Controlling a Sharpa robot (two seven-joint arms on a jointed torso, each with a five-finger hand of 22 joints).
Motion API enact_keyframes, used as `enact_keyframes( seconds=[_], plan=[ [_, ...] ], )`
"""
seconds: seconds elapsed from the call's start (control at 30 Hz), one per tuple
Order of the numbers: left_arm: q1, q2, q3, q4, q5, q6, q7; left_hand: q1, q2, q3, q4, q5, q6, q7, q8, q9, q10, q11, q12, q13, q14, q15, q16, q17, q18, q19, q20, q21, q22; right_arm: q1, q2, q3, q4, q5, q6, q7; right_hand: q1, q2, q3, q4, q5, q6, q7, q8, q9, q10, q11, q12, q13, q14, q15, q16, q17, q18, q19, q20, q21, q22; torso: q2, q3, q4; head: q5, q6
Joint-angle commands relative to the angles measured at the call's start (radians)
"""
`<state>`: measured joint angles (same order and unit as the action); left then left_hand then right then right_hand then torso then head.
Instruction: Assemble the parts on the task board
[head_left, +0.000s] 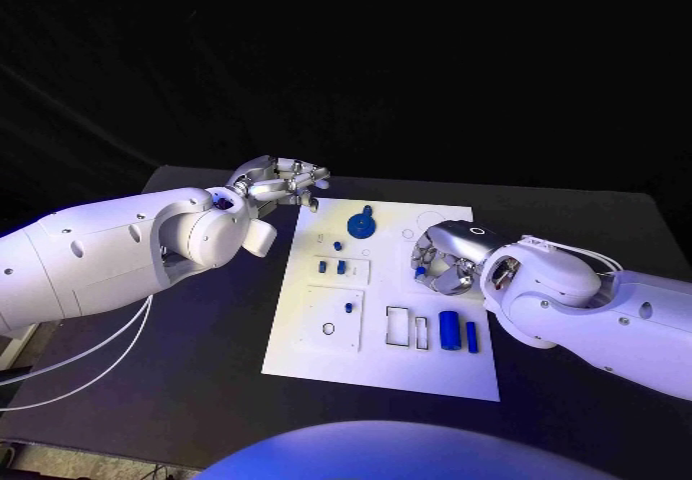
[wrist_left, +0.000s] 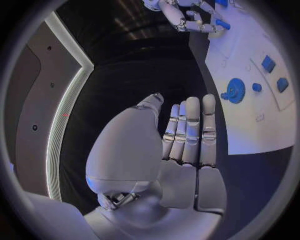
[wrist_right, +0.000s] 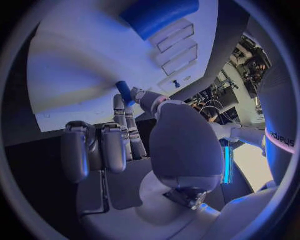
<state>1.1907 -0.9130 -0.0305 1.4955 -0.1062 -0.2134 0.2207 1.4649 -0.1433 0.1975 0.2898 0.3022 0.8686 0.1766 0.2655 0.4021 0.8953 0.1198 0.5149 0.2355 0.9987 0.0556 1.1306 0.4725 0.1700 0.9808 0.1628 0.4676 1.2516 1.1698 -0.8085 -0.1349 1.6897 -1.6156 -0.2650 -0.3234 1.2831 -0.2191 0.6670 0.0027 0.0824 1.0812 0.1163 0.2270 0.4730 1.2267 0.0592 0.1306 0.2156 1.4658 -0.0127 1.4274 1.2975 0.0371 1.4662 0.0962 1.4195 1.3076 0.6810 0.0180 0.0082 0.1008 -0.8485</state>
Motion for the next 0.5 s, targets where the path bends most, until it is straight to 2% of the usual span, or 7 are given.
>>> enact_keyframes(
  seconds=[0.03, 0.27, 0.4, 0.5],
  plan=[
    [0.000, 0.001, 0.001, 0.003, 0.002, 0.015, 0.007, -0.001, -0.001, 0.006, -0.002, 0.004, -0.007, -0.002, 0.003, -0.001, -0.008, 0.002, 0.004, -0.001, -0.004, 0.001, 0.003, -0.001, 0.010, 0.000, 0.000, -0.004, -0.001, -0.005, 0.003, -0.003, -0.003, -0.037, -0.034, -0.020, 0.031, 0.028, 0.016, -0.014, -0.005, 0.013, -0.002, 0.014, 0.017, 0.022, -0.009, 0.004, 0.010, 0.047, -0.010, 0.006, 0.002, -0.009, 0.053, -0.011, 0.015, 0.227, 0.000, -0.0002, 0.0006, 0.000, 0.000],
    [0.000, 0.001, 0.001, 0.002, 0.002, 0.015, 0.007, 0.000, 0.000, 0.008, -0.003, 0.003, -0.008, -0.002, 0.004, -0.001, -0.008, 0.002, 0.005, -0.001, -0.004, 0.001, 0.004, -0.001, 0.010, 0.000, 0.001, -0.004, -0.001, -0.005, -0.016, -0.002, 0.026, -0.043, -0.077, -0.027, 0.037, 0.029, 0.022, -0.023, 0.000, 0.011, -0.001, 0.019, 0.026, 0.029, -0.010, 0.003, 0.015, 0.046, -0.011, 0.004, -0.003, -0.012, 0.059, -0.013, 0.031, 0.231, -0.001, 0.0005, 0.0010, 0.001, -0.001],
    [0.000, 0.003, 0.001, -0.002, 0.002, 0.016, 0.007, 0.000, 0.000, 0.008, -0.003, 0.003, -0.008, -0.002, 0.004, -0.001, -0.008, 0.002, 0.005, -0.001, -0.004, 0.001, 0.004, -0.001, 0.010, 0.000, 0.001, -0.004, -0.001, 0.007, -0.041, 0.004, 0.072, -0.026, -0.083, -0.026, 0.037, 0.028, 0.022, -0.025, 0.002, 0.011, -0.001, 0.020, 0.028, 0.031, -0.010, 0.003, 0.016, 0.046, -0.011, 0.003, -0.005, -0.012, 0.060, -0.014, 0.032, 0.231, -0.003, -0.0009, -0.0006, 0.002, 0.001],
    [0.000, 0.006, 0.001, -0.009, 0.002, 0.016, 0.008, 0.000, 0.000, 0.009, -0.003, 0.003, -0.008, -0.002, 0.004, -0.001, -0.008, 0.001, 0.006, -0.002, -0.004, 0.001, 0.004, -0.001, 0.010, 0.000, 0.001, -0.004, -0.002, 0.020, -0.055, 0.010, 0.110, -0.012, -0.089, -0.022, 0.037, 0.028, 0.022, -0.025, 0.003, 0.011, 0.000, 0.020, 0.028, 0.030, -0.010, 0.002, 0.016, 0.046, -0.011, 0.003, -0.005, -0.013, 0.060, -0.014, 0.033, 0.231, -0.004, -0.0007, -0.0015, 0.004, 0.003]
  ],
)
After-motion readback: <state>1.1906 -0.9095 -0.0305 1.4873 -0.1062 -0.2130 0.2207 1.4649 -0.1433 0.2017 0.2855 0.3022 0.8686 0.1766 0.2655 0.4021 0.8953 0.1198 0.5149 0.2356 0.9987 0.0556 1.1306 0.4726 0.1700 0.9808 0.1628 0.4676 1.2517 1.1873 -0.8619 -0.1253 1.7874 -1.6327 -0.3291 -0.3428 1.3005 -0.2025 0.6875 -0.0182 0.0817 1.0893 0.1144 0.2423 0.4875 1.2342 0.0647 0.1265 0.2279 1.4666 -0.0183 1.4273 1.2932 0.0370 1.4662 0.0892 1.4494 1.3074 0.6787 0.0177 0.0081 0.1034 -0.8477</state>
